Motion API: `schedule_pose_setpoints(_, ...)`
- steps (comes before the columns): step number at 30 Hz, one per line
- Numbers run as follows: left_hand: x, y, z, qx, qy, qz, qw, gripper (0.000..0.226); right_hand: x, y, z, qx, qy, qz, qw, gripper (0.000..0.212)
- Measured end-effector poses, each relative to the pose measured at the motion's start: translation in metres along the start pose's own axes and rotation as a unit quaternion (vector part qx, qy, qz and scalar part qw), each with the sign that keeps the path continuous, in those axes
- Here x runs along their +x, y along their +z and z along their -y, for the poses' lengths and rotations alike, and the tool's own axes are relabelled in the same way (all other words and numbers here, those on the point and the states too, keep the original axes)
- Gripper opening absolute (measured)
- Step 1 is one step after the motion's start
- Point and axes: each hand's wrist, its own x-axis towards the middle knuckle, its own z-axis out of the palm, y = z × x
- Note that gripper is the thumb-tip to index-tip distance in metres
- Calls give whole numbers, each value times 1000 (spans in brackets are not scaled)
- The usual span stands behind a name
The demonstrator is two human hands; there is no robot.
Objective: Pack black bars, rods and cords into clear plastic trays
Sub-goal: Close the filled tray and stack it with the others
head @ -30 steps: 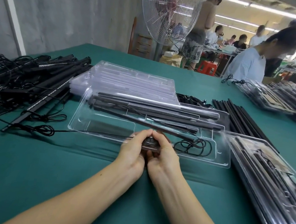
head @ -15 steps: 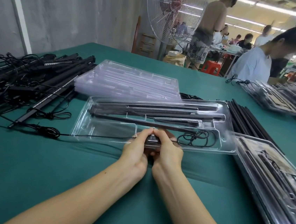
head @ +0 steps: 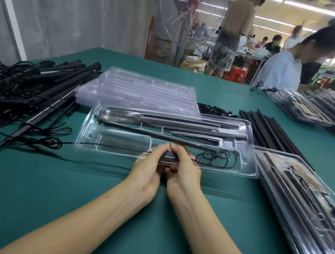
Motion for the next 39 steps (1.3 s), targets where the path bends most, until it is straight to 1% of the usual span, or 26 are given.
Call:
schedule_pose_setpoints(4,-5,-1,-7,85,-36,106,990,17,4,-10,11,40,68,52,996,12)
schedule_pose_setpoints(6,-8,-2,-18,151,-86,123,977,18,7,-12,16,65,65,81,992,10)
schedule_pose_setpoints(7,-12,-5,-25,193,-128,134,963,22,9,-12,18,81,54,99,990,8)
schedule_pose_setpoints(8,-16,-7,-33,243,-180,159,940,33,11,-12,20,94,43,114,988,6)
schedule_pose_setpoints(9,-23,-11,-43,297,-228,194,907,46,12,-12,21,105,34,128,986,7)
schedule_pose_setpoints(10,-30,-13,-54,349,-263,239,867,56,15,-13,21,112,31,140,983,10)
schedule_pose_setpoints(11,-39,-14,-66,404,-271,292,824,56,16,-13,21,116,34,151,981,13)
schedule_pose_setpoints(12,-47,-13,-80,464,-230,339,786,47,17,-13,20,119,42,161,979,18)
schedule_pose_setpoints(13,-51,-10,-94,530,-122,368,754,38,17,-14,19,119,50,169,977,20)
schedule_pose_setpoints(14,-53,-6,-109,593,26,368,716,31,18,-14,19,118,52,174,976,19)
schedule_pose_setpoints(15,-48,-1,-125,642,191,328,666,26,18,-14,18,117,50,176,976,16)
schedule_pose_setpoints(16,-39,4,-140,672,332,256,610,22,18,-14,18,116,49,175,977,14)
schedule_pose_setpoints(17,-28,11,-154,704,412,186,548,21,17,-14,18,115,50,175,976,14)
schedule_pose_setpoints(18,-15,17,-165,746,431,135,488,26,16,-14,17,115,52,176,976,17)
schedule_pose_setpoints(19,-1,21,-172,796,391,109,448,31,15,-15,16,114,53,178,976,20)
schedule_pose_setpoints(20,13,23,-176,833,314,111,441,34,16,-15,14,113,52,179,976,21)
schedule_pose_setpoints(21,24,25,-177,848,235,130,457,33,16,-16,13,111,52,179,976,21)
schedule_pose_setpoints(22,34,25,-177,847,178,157,476,30,17,-16,11,110,54,178,976,19)
schedule_pose_setpoints(24,51,22,-179,832,122,198,503,27,20,-16,11,115,56,177,976,15)
schedule_pose_setpoints(27,67,18,-186,787,38,258,559,35,23,-16,10,121,52,178,975,16)
schedule_pose_setpoints(28,71,16,-186,779,18,271,565,37,24,-17,10,122,51,179,975,16)
schedule_pose_setpoints(30,78,13,-180,778,-8,292,556,41,25,-18,8,132,47,185,973,17)
schedule_pose_setpoints(32,85,7,-169,778,-11,290,557,44,26,-19,6,143,37,201,968,21)
schedule_pose_setpoints(34,90,0,-158,775,6,275,569,48,26,-20,5,142,22,213,966,25)
schedule_pose_setpoints(36,93,-6,-153,760,13,280,586,50,27,-20,5,138,18,212,967,26)
schedule_pose_setpoints(39,94,-12,-152,749,-11,274,603,53,29,-21,4,136,18,217,966,27)
